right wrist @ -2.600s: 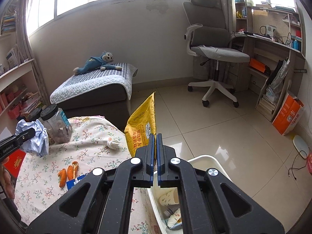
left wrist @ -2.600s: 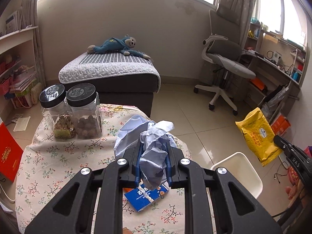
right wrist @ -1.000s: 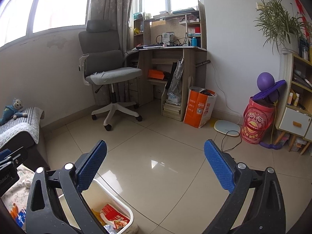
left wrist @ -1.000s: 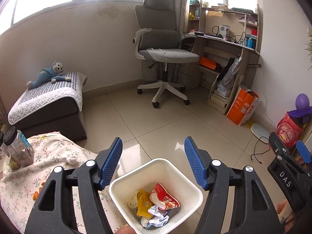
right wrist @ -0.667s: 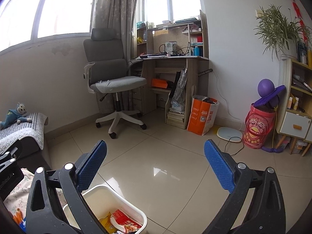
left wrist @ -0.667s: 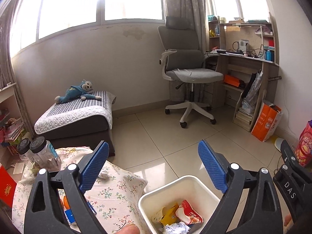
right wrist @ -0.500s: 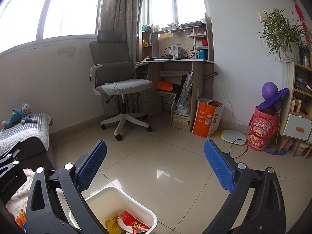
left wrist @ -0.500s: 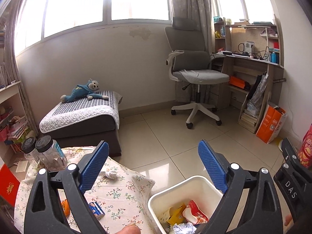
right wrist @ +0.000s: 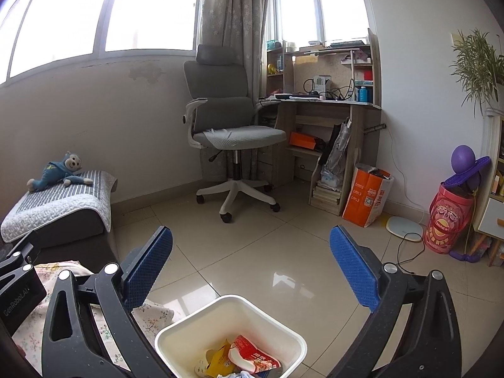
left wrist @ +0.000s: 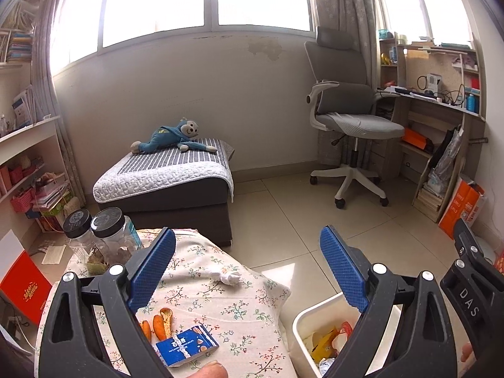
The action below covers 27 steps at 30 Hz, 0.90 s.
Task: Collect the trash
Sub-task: 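Move both open tools back over the table toward the orange peels, then close the left tool on an orange peel while the right tool reaches the blue biscuit box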
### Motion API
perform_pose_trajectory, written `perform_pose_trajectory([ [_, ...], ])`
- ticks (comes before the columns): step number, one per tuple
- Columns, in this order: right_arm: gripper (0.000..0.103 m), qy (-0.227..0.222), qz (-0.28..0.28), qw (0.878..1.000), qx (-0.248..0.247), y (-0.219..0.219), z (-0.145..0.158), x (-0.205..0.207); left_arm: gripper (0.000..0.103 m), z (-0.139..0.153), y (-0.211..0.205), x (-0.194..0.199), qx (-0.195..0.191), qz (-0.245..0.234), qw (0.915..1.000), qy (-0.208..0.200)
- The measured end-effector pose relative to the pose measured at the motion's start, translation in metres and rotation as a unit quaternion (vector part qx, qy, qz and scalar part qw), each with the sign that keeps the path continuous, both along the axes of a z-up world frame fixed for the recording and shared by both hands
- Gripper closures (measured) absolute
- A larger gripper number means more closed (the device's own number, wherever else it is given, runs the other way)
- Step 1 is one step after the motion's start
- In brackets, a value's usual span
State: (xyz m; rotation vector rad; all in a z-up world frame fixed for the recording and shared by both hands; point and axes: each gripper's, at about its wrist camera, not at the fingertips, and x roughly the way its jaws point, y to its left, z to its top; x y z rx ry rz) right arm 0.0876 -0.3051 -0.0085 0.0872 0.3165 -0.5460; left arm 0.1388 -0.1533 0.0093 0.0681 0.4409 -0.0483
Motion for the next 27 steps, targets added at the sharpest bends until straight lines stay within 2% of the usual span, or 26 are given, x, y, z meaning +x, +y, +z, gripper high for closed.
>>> perform_pose_trajectory([
  [23,0.007,0.043,0.094,0.994,-0.016,0.109,-0.018,0.056,0.013,-0.023,0.121,0.028,-0.005,0.090,0.9955,0.031],
  [27,0.007,0.062,0.113,0.992,-0.018,0.126,-0.026,0.068,0.013,-0.034,0.144,0.039,-0.002,0.103,0.9931,0.054],
])
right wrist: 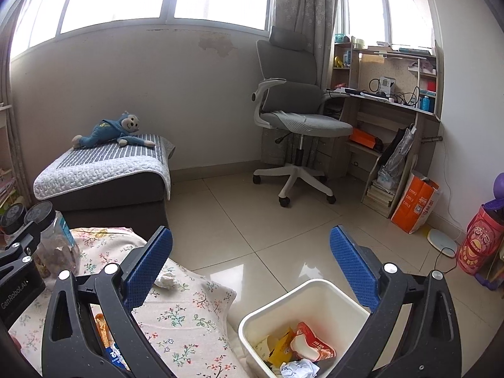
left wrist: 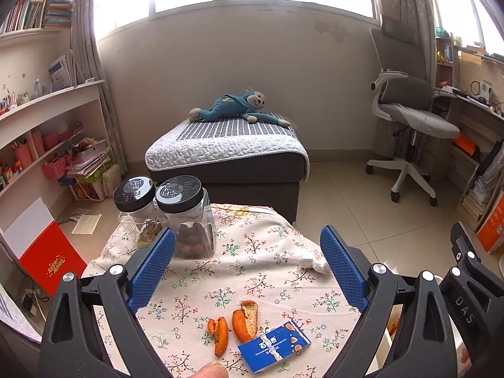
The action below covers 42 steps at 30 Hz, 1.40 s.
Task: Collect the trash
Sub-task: 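Close the left tool on an orange peel while the right tool reaches the blue biscuit box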
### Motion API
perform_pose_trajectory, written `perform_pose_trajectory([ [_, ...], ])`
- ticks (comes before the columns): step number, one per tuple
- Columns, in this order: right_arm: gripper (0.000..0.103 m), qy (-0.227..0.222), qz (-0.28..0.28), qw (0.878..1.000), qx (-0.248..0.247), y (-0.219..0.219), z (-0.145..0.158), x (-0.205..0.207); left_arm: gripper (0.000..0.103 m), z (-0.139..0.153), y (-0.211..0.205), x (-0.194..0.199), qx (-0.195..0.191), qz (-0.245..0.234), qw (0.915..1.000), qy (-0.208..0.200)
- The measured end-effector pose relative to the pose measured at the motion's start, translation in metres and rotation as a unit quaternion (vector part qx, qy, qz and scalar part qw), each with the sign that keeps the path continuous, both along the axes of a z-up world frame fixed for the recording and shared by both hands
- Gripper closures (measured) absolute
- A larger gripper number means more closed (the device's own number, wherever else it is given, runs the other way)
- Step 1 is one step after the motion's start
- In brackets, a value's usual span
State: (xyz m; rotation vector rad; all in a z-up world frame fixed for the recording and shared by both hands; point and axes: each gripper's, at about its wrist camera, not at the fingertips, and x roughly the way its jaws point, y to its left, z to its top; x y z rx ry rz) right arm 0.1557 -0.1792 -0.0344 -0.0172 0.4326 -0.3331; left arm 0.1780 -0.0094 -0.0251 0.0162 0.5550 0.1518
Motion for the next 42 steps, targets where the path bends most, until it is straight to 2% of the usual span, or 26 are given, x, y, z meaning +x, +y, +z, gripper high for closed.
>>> perform_pose_trajectory([
  [5,0.007,0.042,0.034,0.999,-0.002,0.022,-0.016,0.015,0.011,-0.037,0.032,0.028,0.020,0.010,0.9963,0.083],
  [8,0.007,0.083,0.055,0.995,0.020,0.029,-0.028,0.028,0.011,-0.075,0.052,0.048,0.015,0.000,0.9860,0.166],
  [11,0.007,0.139,0.069,0.986,0.057,0.030,-0.046,0.044,0.011,-0.114,0.078,0.066,-0.034,0.008,0.9679,0.249],
  [14,0.007,0.182,0.078,0.976,0.088,0.031,-0.065,0.056,0.013,-0.151,0.095,0.077,-0.086,0.009,0.9403,0.329],
  [17,0.007,0.215,0.085,0.966,0.112,0.033,-0.078,0.064,0.032,-0.180,0.099,0.079,-0.097,0.013,0.9168,0.387],
  [18,0.007,0.225,0.086,0.963,0.116,0.034,-0.083,0.066,0.038,-0.188,0.100,0.078,-0.102,0.013,0.9106,0.400],
  [20,0.007,0.241,0.088,0.959,0.121,0.035,-0.090,0.067,0.042,-0.198,0.102,0.076,-0.114,0.013,0.9025,0.415],
  [27,0.007,0.270,0.088,0.945,0.161,0.032,-0.107,0.070,0.042,-0.192,0.097,0.067,-0.133,0.003,0.9049,0.404],
  [31,0.007,0.275,0.091,0.945,0.153,0.038,-0.110,0.071,0.042,-0.194,0.094,0.061,-0.141,-0.005,0.9001,0.412],
  [36,0.007,0.295,0.096,0.938,0.152,0.047,-0.120,0.074,0.056,-0.211,0.088,0.060,-0.150,-0.015,0.8903,0.430],
  [38,0.007,0.308,0.093,0.933,0.160,0.048,-0.128,0.076,0.064,-0.214,0.084,0.057,-0.128,-0.015,0.8954,0.426],
  [39,0.007,0.317,0.091,0.929,0.166,0.048,-0.133,0.077,0.078,-0.214,0.082,0.058,-0.119,-0.018,0.8981,0.423],
  [40,0.007,0.326,0.088,0.925,0.175,0.049,-0.139,0.077,0.084,-0.213,0.083,0.057,-0.121,-0.022,0.8984,0.422],
  [42,0.007,0.346,0.083,0.913,0.199,0.051,-0.152,0.079,0.088,-0.212,0.091,0.059,-0.144,-0.024,0.8940,0.424],
])
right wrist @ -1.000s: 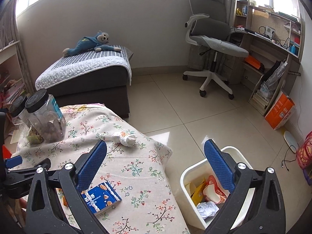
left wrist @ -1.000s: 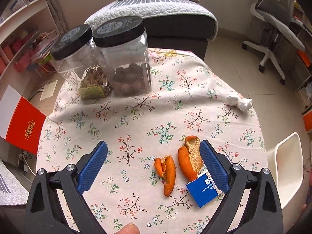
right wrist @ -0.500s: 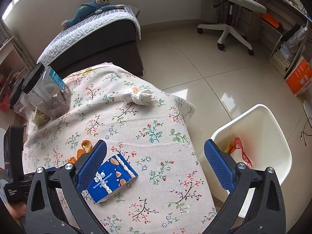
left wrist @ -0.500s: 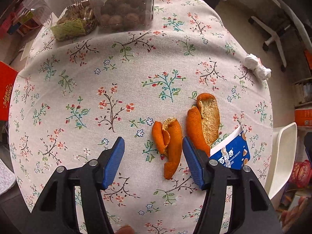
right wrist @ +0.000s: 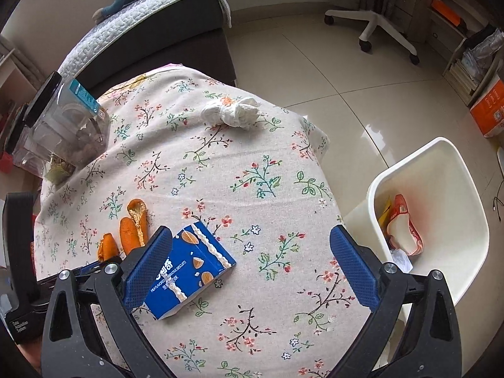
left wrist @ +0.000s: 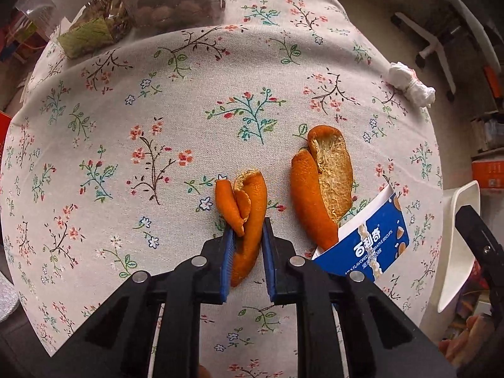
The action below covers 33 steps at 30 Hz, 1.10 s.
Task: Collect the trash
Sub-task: 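Close the left tool on an orange peel while the right tool reaches the blue biscuit box, then grasp the blue biscuit box with the right tool and lift it while the left tool holds the peel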
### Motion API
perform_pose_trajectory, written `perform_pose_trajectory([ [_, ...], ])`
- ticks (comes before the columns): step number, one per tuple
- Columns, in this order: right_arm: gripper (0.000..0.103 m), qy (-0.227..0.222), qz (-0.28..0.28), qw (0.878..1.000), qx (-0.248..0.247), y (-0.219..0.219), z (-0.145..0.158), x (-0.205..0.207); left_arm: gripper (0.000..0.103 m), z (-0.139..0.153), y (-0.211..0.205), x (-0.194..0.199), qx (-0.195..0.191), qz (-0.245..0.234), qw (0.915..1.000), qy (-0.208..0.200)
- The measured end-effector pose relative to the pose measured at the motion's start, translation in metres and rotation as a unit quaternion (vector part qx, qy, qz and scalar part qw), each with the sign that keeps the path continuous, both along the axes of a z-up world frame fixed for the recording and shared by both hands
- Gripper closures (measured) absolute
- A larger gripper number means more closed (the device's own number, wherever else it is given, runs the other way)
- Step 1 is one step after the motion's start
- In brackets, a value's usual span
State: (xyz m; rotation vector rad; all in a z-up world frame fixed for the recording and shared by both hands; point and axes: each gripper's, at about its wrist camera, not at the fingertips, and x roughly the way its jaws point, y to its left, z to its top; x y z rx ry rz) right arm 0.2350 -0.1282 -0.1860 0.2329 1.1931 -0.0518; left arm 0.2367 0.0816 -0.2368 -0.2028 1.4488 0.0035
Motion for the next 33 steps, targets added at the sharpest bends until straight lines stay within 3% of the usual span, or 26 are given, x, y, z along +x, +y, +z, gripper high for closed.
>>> perform_pose_trajectory([
  [4,0.007,0.045,-0.007,0.999,0.029,0.015,-0.025,0.000,0.089,0.012,0.022,-0.006,0.002,0.020,0.9997,-0.013],
  [9,0.007,0.061,-0.040,0.996,0.061,0.036,-0.041,0.003,0.088,0.039,0.039,-0.018,-0.004,0.014,0.9989,-0.044],
  [13,0.006,0.055,-0.046,0.997,0.021,0.058,-0.049,0.009,0.088,0.049,0.046,-0.027,-0.004,0.007,0.9985,-0.054],
  [17,0.007,0.059,-0.001,0.998,-0.002,0.079,-0.049,0.011,0.088,0.048,0.062,-0.030,-0.003,0.011,0.9986,-0.052],
  [22,0.020,0.066,0.058,0.996,-0.024,0.088,-0.046,-0.003,0.088,0.057,0.082,-0.030,-0.009,0.023,0.9978,-0.062],
  [24,0.037,0.060,0.081,0.995,-0.028,0.089,-0.042,-0.009,0.088,0.060,0.084,-0.031,-0.014,0.027,0.9974,-0.066],
  [28,0.045,0.053,0.117,0.992,-0.016,0.092,-0.031,-0.019,0.088,0.069,0.079,-0.032,-0.023,0.024,0.9962,-0.081],
  [33,0.046,-0.007,0.142,0.990,-0.014,0.093,0.006,-0.032,0.088,0.084,0.070,-0.036,-0.034,0.021,0.9922,-0.118],
])
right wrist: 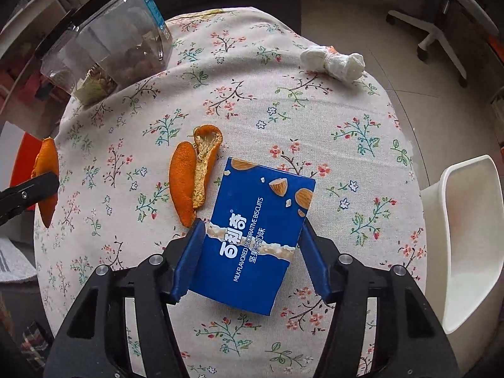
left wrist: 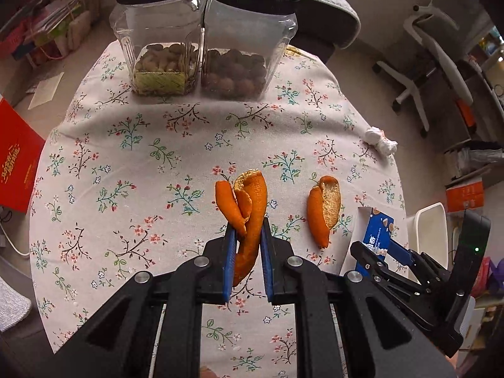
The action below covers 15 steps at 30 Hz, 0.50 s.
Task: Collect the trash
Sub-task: 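Grasp the blue biscuit box with the right tool and lift it while the left tool holds the peel, then carry peel and box to the wastebasket and open the right tool to drop the box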
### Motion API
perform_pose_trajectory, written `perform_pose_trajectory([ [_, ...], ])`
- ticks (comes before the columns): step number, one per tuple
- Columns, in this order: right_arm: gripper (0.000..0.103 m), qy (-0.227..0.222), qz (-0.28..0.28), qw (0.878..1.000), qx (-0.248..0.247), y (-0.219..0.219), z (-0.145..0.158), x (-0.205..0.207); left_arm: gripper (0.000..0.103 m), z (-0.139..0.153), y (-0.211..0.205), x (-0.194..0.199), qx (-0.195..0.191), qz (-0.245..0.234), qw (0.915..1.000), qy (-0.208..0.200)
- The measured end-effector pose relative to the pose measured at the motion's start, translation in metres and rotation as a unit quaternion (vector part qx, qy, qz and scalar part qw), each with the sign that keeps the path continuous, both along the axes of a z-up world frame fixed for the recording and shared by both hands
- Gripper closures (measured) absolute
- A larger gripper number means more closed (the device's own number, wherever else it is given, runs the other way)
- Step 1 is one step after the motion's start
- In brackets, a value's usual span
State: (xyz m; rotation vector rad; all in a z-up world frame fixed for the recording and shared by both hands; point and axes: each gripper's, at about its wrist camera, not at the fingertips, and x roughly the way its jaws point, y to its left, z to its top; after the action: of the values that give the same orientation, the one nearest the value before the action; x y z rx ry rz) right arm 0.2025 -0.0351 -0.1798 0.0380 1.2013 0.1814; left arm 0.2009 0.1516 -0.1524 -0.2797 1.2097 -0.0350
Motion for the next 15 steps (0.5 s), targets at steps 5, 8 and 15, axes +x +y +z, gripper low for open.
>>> perform_pose_trajectory([
  [5,0.046,-0.080,0.002,0.996,0.029,-0.022,0.049,-0.003,0.088,0.025,-0.008,-0.005,0.015,0.003,0.9983,-0.057],
  [8,0.046,-0.134,-0.002,0.991,0.028,-0.028,0.071,-0.004,0.088,0.043,-0.018,-0.009,0.039,-0.001,0.9940,-0.102],
  [15,0.046,-0.230,-0.018,0.973,0.026,-0.037,0.101,-0.008,0.088,0.078,-0.037,-0.020,0.090,0.008,0.9745,-0.205],
])
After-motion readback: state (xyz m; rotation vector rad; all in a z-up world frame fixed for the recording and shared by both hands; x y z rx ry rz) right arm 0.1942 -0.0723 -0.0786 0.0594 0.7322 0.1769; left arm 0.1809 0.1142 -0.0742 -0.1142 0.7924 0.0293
